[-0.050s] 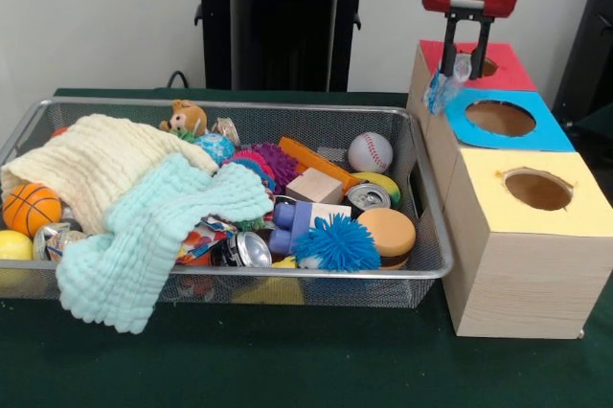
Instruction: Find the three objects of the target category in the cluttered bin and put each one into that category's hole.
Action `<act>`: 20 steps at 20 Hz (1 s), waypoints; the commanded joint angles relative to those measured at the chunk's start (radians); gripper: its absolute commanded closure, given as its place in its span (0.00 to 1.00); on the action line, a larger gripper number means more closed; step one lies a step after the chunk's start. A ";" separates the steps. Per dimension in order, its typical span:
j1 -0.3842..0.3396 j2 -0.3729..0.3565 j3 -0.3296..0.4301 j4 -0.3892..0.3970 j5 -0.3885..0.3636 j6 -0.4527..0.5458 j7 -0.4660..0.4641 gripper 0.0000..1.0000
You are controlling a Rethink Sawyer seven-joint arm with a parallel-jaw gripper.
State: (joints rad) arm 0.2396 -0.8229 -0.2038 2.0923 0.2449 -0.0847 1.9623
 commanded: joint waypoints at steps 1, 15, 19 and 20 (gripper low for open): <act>0.085 0.020 0.032 -0.046 0.133 0.149 0.260 1.00; 0.129 0.054 -0.003 -0.075 0.200 0.124 0.202 1.00; 0.146 0.074 -0.030 -0.103 0.209 0.119 0.186 1.00; 0.144 0.080 -0.029 -0.105 0.207 0.108 0.181 1.00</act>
State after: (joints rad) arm 0.3946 -0.7959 -0.2638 2.0607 0.4019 -0.0748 1.9626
